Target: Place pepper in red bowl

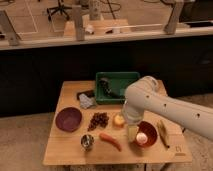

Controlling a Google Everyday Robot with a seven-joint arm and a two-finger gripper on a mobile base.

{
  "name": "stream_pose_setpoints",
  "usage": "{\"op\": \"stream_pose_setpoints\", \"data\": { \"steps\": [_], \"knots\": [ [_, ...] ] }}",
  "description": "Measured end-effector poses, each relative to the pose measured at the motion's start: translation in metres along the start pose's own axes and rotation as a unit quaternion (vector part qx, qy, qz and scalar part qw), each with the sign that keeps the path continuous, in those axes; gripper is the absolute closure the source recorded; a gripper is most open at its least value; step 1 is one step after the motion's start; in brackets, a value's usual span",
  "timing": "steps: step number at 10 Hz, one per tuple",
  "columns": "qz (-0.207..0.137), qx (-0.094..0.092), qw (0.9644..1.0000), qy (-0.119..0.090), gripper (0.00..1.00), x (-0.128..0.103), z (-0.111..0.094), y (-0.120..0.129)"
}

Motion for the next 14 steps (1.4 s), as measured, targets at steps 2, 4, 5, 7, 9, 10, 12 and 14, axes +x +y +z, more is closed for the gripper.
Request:
{"op": "stream_pose_setpoints", "data": {
  "steps": [2, 4, 5, 7, 9, 10, 12, 14],
  "knots": [
    [-0.003, 0.002, 0.9998, 0.017, 0.20, -0.005, 0.014, -0.001],
    [-0.017, -0.001, 0.9992, 0.037, 0.20, -0.016, 0.044, -0.003],
    [-0.024, -0.002, 0.9986, 0.047, 0.20, -0.017, 0.062, -0.002],
    [-0.036, -0.004, 0.9977, 0.058, 0.20, -0.021, 0.092, 0.002],
    [-0.040, -0.007, 0.9974, 0.060, 0.20, -0.022, 0.117, 0.001],
    [-0.042, -0.009, 0.9975, 0.056, 0.20, -0.025, 0.123, 0.000],
    [-0.043, -0.011, 0.9978, 0.049, 0.20, -0.030, 0.129, -0.002],
    [-0.037, -0.015, 0.9985, 0.039, 0.20, -0.033, 0.137, -0.004]
  ]
}}
